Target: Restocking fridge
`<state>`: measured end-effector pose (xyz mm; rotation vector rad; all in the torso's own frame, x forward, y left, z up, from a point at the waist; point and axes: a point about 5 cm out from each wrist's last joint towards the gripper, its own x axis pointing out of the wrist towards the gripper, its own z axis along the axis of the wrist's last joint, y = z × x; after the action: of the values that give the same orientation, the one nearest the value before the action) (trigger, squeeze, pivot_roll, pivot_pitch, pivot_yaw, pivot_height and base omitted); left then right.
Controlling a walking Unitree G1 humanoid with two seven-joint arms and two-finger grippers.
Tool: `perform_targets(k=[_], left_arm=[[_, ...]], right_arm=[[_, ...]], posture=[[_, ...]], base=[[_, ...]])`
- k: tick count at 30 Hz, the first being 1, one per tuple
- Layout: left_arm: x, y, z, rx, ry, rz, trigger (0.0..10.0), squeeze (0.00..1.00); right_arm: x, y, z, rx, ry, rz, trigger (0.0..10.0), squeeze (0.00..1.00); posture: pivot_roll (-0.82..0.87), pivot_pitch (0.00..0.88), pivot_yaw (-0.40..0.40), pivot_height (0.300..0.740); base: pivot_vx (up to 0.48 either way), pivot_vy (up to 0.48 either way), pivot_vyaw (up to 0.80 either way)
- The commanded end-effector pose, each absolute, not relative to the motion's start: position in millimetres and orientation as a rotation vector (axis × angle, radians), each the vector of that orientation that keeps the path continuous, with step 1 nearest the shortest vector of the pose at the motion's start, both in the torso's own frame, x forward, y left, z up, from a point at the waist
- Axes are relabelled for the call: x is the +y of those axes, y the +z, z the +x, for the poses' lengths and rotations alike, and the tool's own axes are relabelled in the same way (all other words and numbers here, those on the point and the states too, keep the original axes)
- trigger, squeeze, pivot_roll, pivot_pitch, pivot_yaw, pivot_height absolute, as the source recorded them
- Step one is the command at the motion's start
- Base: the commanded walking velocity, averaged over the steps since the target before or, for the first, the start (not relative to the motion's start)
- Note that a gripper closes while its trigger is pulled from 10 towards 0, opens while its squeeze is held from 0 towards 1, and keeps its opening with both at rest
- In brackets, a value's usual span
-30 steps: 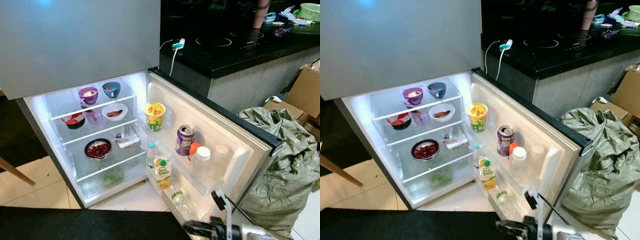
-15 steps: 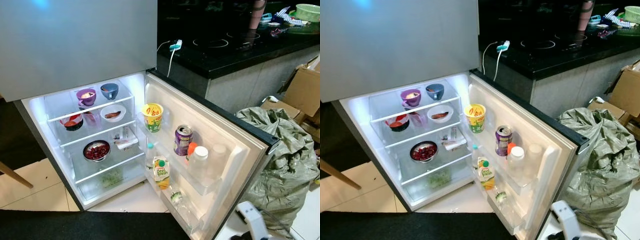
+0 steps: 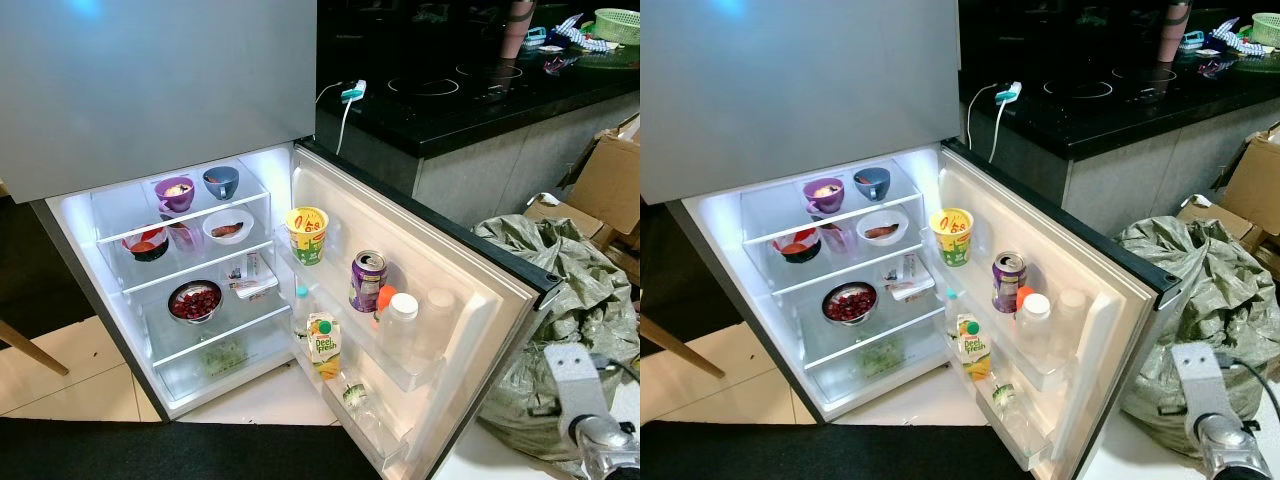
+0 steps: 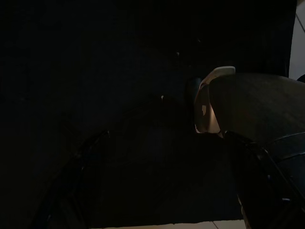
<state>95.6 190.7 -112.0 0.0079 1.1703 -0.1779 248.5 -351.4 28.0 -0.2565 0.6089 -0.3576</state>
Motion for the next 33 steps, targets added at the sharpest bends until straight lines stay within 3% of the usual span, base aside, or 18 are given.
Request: perform_targets(k=[1, 2, 5, 10, 20, 23, 24, 27, 33], left_arm=[[178, -116, 83, 1.216, -0.209, -0.022, 10.0, 0.00], [178, -116, 83, 1.216, -0.210, -0.021, 10.0, 0.00], [178, -116, 83, 1.216, -0.210, -0.020, 10.0, 0.00], [181, -116, 84, 1.215, -0.206, -0.014, 10.0, 0.00], [181, -116, 84, 1.219, -0.210, -0.009, 10.0, 0.00], [181, -116, 84, 1.218, -0.211, -0.007, 10.0, 0.00], [181, -116, 84, 1.218, -0.211, -0.007, 10.0, 0.00], [182, -116, 85, 1.216, -0.208, -0.007, 10.0, 0.00], [182, -116, 84, 1.219, -0.208, -0.008, 10.0, 0.00]], right_arm=[[-350, 34, 255, 0.537, -0.393, -0.184, 10.0, 0.00], [-344, 43, 266, 0.426, -0.376, -0.070, 10.0, 0.00], [-339, 46, 272, 0.380, -0.341, -0.010, 10.0, 0.00], [-304, 52, 290, 0.265, -0.006, 0.160, 10.0, 0.00], [-282, 53, 289, 0.222, 0.295, 0.288, 10.0, 0.00], [-261, 47, 282, 0.253, 0.542, 0.333, 10.0, 0.00], [-261, 47, 282, 0.253, 0.542, 0.333, 10.0, 0.00], [-234, 44, 273, 0.287, 0.831, 0.378, 10.0, 0.00], [-207, 48, 264, 0.297, 1.065, 0.421, 10.0, 0.00]], posture=[[-0.05, 0.007, -0.002, 0.740], [-0.05, 0.007, 0.000, 0.740], [-0.05, 0.006, 0.000, 0.740], [-0.05, 0.004, -0.001, 0.740], [-0.05, 0.004, 0.000, 0.740], [-0.05, 0.004, 0.000, 0.740], [-0.05, 0.004, 0.000, 0.740], [-0.05, 0.004, 0.002, 0.740], [-0.05, 0.004, 0.002, 0.740]], base=[[0.000, 0.000, 0.00], [0.000, 0.000, 0.00], [0.000, 0.000, 0.00], [0.000, 0.000, 0.00], [0.000, 0.000, 0.00], [0.000, 0.000, 0.00], [0.000, 0.000, 0.00], [0.000, 0.000, 0.00], [0.000, 0.000, 0.00]])
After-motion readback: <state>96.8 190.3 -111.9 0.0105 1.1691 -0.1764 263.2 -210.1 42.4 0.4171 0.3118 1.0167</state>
